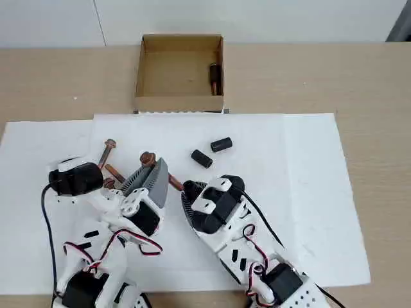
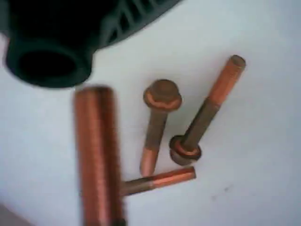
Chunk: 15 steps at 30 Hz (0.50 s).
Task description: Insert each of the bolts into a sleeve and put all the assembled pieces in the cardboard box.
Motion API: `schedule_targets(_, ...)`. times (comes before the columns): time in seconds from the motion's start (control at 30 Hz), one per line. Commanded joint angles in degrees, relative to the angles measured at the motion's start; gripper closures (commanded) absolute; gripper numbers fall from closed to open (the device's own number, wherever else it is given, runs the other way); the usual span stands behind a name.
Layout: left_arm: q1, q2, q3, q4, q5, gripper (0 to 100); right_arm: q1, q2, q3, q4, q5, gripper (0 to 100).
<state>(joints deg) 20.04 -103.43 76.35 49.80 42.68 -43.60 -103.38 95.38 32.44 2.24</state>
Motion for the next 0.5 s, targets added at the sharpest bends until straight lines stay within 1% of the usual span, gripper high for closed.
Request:
schedule_targets(0.0,0.79,-0.53,-0.31,-1.85,0.35,99,-0.75,-0.57,0.53,-1.71,-0.09,99.5)
schedule_targets(0.07,0.79,-0.53,-0.31,-1.93,0.44,99,-0.75,-0.57,0.26,-1.71,-0.09,99.5)
schedule_targets(0.17,0.79,-0.53,0.66,-4.31,0.44,99,-0.75,-0.57,0.26,-1.71,0.09,99.5)
schedule_targets(0.33,0.79,-0.53,4.09,-10.02,0.18,99,-1.54,-0.57,0.18,-1.71,3.96,99.5)
schedule_targets(0.47,0.79,-0.53,4.62,-9.93,-0.7,99,-1.71,-0.57,-0.53,-1.71,4.13,99.5)
